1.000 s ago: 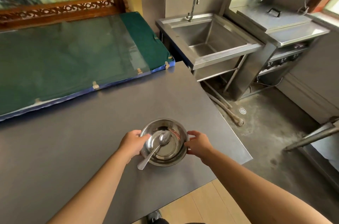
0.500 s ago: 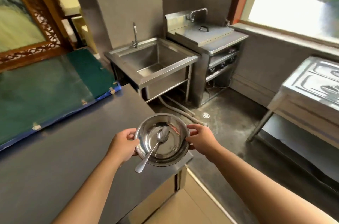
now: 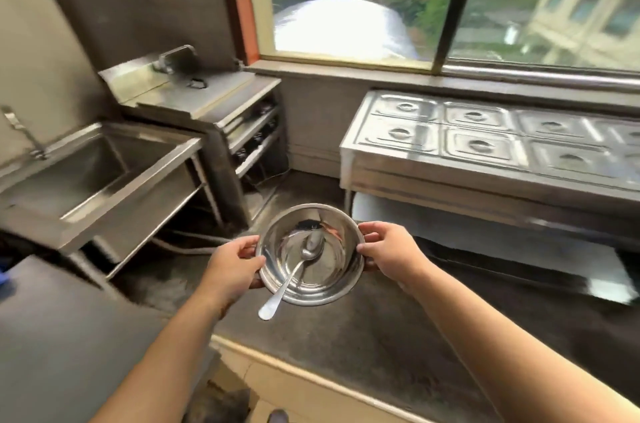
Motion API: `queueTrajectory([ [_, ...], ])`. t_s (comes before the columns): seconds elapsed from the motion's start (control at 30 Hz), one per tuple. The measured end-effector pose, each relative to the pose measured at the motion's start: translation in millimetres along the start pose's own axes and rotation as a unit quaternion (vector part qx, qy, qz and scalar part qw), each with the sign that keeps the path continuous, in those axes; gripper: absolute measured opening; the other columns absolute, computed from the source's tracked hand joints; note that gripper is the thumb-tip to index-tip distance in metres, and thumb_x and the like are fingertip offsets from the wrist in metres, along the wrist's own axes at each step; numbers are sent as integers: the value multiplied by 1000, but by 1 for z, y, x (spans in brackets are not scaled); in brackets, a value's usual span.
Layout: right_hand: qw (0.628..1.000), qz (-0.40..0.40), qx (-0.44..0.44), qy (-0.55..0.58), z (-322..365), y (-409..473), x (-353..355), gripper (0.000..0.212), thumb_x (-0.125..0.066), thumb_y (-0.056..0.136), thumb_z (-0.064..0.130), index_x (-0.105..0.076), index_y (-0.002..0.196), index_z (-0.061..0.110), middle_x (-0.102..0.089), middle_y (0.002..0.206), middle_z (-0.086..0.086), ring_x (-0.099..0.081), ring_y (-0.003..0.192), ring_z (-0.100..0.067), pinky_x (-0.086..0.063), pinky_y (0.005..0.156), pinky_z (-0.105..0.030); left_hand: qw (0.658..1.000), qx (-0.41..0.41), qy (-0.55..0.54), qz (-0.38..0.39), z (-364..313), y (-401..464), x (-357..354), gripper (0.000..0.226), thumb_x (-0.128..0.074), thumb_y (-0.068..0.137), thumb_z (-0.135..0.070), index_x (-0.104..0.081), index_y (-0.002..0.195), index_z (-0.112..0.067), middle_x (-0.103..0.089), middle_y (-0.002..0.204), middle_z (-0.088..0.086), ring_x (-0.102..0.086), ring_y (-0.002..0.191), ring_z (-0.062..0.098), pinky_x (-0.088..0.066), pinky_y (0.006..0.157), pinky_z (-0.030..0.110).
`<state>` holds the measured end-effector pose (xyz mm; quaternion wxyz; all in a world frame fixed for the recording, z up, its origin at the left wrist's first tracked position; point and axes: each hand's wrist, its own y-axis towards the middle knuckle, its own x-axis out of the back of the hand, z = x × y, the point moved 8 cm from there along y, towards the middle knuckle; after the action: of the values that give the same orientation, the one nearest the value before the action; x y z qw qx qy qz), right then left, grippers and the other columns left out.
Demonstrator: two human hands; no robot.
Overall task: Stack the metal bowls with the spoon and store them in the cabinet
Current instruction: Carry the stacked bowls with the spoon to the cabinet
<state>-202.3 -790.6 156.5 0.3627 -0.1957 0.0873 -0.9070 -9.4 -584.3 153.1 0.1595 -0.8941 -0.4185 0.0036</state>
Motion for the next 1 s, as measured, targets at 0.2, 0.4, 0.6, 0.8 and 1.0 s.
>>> queueTrajectory([
  [0.2,992,-114,-26,35,-27,0,113,38,-64,90,-11,-68,124,5,-76,89,-6,-69,64,-7,-53,51,-15,992,-16,40,118,-41,46,-126,31,-56,90,16,-66,106,-10,-71,94,11,-70,65,17,-58,49,29],
  [0.4,965,-244,-78,56,-57,6,215,37,-64,90,-10,-69,123,6,-73,86,-2,-69,56,-1,-50,46,-11,965,-27,74,250,-68,108,-260,30,-59,89,12,-70,109,-7,-76,90,10,-73,72,23,-62,67,45],
  [0.6,921,-367,-114,65,-65,14,301,44,-69,91,-1,-65,133,9,-70,96,0,-68,82,-11,-54,60,-17,918,-73,120,372,-120,148,-385,33,-61,87,9,-75,102,-16,-78,87,7,-73,71,23,-62,61,37],
  [0.8,864,-476,-124,108,-72,-3,370,43,-71,89,-1,-68,130,12,-76,92,1,-70,70,-7,-51,52,-14,860,-136,150,468,-176,155,-498,27,-68,85,3,-75,102,-18,-77,85,3,-68,57,3,-50,47,16],
  [1.0,815,-550,-122,139,-89,-35,428,34,-70,87,-3,-75,114,16,-79,80,3,-71,64,-8,-52,50,-20,799,-217,197,526,-202,134,-594,42,-73,81,-8,-74,73,-49,-78,81,-12,-74,74,12,-59,63,27],
])
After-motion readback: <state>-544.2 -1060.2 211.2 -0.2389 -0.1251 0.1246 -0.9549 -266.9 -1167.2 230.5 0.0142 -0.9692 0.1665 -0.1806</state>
